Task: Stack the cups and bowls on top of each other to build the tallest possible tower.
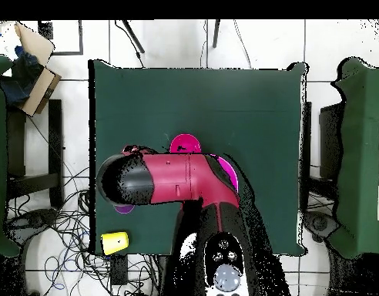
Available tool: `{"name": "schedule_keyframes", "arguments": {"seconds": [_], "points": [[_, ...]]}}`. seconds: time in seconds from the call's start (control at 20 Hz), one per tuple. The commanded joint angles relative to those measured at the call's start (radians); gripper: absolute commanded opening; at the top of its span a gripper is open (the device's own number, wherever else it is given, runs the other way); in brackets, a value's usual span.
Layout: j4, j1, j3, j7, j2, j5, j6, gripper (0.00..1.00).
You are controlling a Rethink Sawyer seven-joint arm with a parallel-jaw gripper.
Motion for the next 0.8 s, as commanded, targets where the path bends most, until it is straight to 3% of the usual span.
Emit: {"name": "schedule_keyframes", "arguments": {"seconds": [0.05, 0.8], "points": [[-0.053, -0.034, 0.068, 0.014, 0.073, 0.028, 0.063, 0.0], [-0.157, -0.061, 0.097, -0.044, 0.169, 0.023, 0.078, 0.0]]}}
